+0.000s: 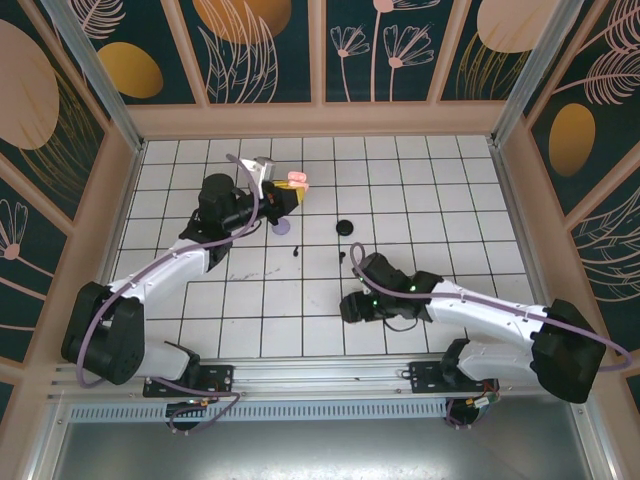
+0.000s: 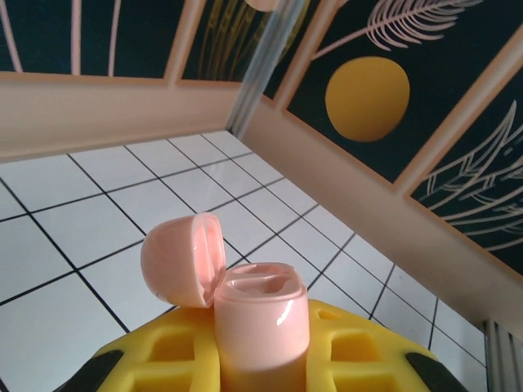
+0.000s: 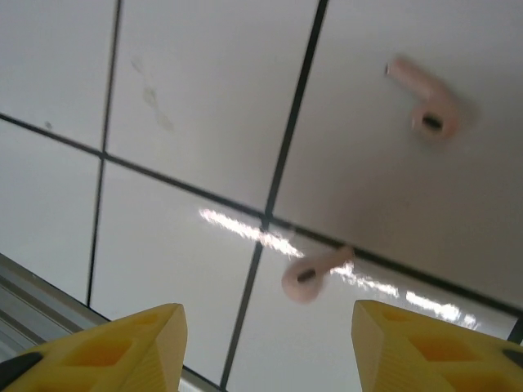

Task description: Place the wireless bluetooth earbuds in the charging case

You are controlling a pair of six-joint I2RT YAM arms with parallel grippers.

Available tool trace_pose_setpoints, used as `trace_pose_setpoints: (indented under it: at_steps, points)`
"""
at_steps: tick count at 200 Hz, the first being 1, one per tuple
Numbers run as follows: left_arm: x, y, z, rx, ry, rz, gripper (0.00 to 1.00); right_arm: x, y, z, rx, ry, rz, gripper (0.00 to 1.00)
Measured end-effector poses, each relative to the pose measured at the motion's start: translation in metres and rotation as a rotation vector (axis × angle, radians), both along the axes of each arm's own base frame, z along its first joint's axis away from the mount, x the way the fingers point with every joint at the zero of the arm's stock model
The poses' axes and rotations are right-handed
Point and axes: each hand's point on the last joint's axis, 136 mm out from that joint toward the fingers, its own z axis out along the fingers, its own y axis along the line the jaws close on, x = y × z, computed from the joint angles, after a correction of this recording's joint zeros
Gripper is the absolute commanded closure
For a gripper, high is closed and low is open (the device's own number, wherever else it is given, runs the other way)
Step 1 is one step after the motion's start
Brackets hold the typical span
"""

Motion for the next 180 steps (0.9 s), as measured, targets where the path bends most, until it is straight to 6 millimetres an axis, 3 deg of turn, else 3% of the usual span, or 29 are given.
trace_pose_setpoints:
  at_steps: [46,87,145,180]
  points:
    - [-0.003,0.013,0.015,-0.029,-0.037,0.075,1.0,-0.023,-0.002,-0.015,-0.004,0.062,-0.033,0.44]
    - [-0.002,0.017,0.023,-0.05,-0.057,0.102,1.0,-0.019,0.005,-0.018,0.017,0.066,-0.063,0.44]
    - [-0.001,0.02,0.024,-0.057,-0.057,0.123,1.0,-0.017,0.01,-0.038,-0.026,0.092,-0.062,0.44]
    - [-0.004,0.022,0.028,-0.062,-0.068,0.127,1.0,-0.015,0.013,-0.038,-0.045,0.104,-0.059,0.45]
